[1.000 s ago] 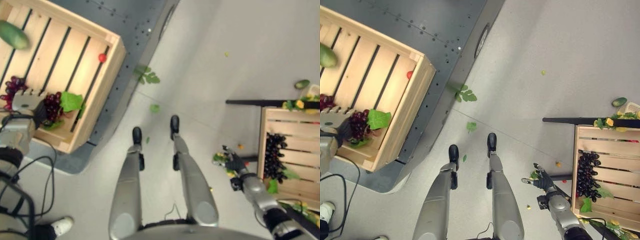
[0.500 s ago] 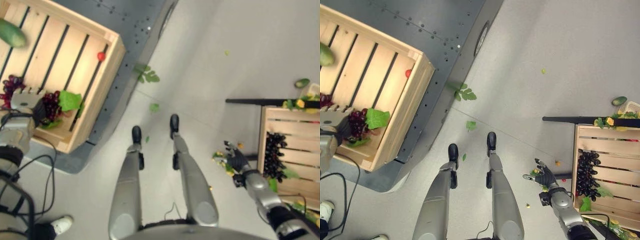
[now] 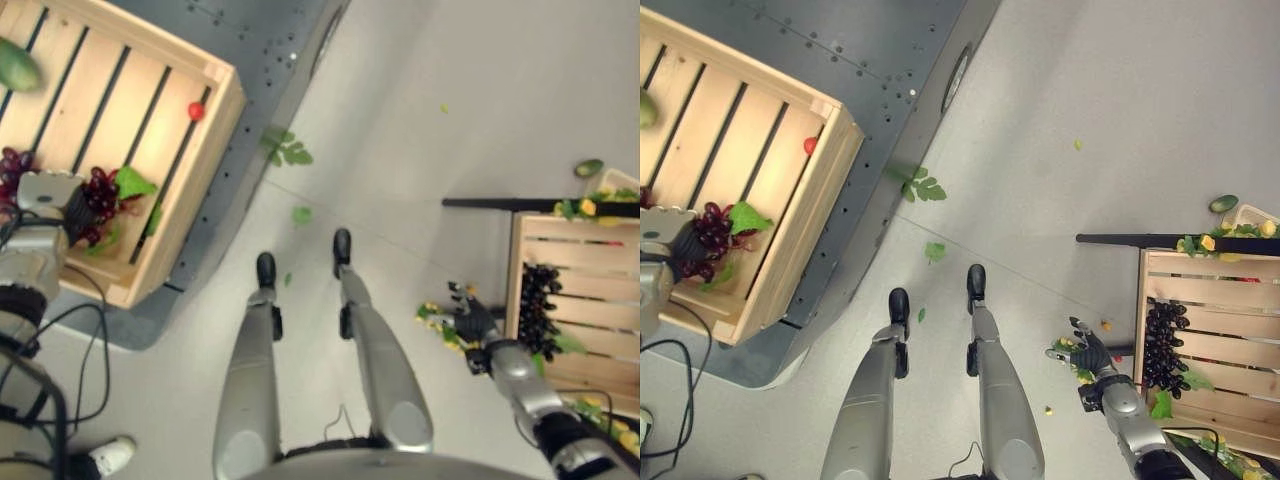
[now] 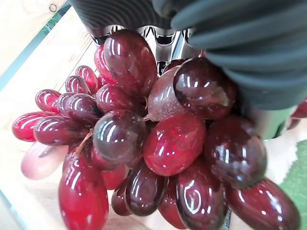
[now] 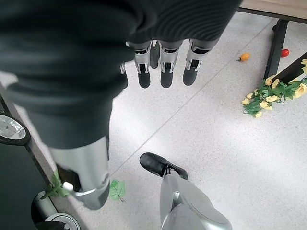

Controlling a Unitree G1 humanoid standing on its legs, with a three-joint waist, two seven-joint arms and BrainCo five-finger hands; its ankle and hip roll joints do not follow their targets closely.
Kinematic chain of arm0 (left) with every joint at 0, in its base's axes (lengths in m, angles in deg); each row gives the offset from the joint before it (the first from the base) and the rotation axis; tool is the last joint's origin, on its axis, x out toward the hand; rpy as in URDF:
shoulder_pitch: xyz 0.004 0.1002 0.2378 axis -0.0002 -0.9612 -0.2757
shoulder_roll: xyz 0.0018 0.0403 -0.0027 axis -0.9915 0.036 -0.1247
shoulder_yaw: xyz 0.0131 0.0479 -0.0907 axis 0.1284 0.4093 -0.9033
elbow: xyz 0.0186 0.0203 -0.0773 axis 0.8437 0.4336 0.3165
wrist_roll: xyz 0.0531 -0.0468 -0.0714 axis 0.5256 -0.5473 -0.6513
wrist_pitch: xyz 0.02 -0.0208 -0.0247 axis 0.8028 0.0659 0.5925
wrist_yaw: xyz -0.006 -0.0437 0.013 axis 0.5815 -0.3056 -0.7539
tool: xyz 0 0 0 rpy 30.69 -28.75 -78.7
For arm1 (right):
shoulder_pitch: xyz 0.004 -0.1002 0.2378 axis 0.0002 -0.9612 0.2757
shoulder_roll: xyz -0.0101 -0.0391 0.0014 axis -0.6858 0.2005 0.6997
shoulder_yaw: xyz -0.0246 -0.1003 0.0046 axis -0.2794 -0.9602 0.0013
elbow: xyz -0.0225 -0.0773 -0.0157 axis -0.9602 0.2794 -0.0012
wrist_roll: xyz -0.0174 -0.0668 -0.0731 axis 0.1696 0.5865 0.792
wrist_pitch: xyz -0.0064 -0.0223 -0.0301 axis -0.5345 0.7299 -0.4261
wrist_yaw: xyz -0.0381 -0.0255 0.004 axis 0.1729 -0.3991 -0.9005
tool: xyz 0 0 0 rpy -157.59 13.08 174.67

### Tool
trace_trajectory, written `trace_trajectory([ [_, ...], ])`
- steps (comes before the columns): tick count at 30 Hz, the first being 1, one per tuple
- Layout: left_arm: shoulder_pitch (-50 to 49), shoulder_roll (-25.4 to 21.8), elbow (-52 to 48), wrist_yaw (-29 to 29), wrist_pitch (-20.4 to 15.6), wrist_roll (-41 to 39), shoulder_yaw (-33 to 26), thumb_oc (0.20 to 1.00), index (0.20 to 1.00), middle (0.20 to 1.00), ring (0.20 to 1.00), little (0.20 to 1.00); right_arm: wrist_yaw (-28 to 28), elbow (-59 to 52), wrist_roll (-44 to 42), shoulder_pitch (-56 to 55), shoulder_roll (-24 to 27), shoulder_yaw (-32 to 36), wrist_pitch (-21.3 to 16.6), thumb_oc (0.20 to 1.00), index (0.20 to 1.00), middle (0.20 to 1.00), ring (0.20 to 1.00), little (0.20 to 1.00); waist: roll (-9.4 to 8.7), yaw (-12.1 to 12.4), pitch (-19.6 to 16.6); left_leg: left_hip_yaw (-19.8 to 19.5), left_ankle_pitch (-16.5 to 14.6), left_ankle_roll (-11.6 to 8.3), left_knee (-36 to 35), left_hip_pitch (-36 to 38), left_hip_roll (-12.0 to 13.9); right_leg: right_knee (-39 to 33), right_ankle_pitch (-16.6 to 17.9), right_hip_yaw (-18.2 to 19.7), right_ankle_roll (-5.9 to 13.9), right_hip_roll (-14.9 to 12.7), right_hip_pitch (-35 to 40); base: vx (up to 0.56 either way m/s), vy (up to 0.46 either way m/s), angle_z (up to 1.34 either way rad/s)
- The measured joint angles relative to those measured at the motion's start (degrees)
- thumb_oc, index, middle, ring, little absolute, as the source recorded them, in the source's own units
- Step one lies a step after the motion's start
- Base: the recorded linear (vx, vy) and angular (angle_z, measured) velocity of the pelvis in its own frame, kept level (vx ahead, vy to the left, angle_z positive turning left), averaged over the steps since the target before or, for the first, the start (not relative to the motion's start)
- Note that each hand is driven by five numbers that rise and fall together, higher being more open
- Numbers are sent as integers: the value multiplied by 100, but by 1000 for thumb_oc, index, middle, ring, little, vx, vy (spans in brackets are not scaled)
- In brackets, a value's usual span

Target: Pick up the fruits from the basket on one side to the basket on the other side

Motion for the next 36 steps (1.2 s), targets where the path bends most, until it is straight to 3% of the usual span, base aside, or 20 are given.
trace_trajectory([
  [7,-34,136,-16,-39,53,-8,-15,200,200,200,200,200,-1,21,0,-2,-37,-1,0,1000,1000,1000,1000,1000,-32,-1,-3,5,-1,-3,-12,100,-3,2,-26,9,22,-3,99,0,0,0],
  [13,-219,359,-176,-138,75,-261,-470,200,200,200,200,200,-5,130,1,-6,-74,-1,0,1000,1000,1000,1000,1000,-32,9,-3,17,2,3,-54,149,-11,2,-21,22,5,-12,126,0,0,0],
  [28,-1914,1049,-2087,-347,-181,-1741,-2434,200,200,200,200,200,6,240,4,-54,-170,118,46,1000,1000,1000,1000,1000,-31,156,-2,48,14,14,-178,422,6,1,-86,74,42,-35,323,8,-2,0],
  [36,-2827,1393,-2840,-450,-368,-3069,-3708,200,200,200,200,200,171,172,24,-270,-206,416,224,1000,1000,1000,1000,1000,-20,178,4,117,15,13,-270,581,19,0,-82,100,8,-27,383,11,-7,-3],
])
